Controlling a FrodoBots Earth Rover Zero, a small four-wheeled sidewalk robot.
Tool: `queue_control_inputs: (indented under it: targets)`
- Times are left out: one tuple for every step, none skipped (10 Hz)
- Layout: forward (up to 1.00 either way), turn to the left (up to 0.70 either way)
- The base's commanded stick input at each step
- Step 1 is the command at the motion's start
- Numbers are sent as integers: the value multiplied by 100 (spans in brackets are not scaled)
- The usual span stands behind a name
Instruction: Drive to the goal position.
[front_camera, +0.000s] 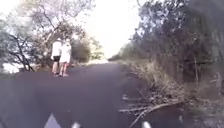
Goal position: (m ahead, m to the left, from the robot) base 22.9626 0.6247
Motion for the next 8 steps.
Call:
queue_control_inputs:
  targets:
    - [85,0]
    - [85,0]
    - [85,0]
    - [85,0]
    - [85,0]
    - [85,0]
    - [85,0]
    - [85,0]
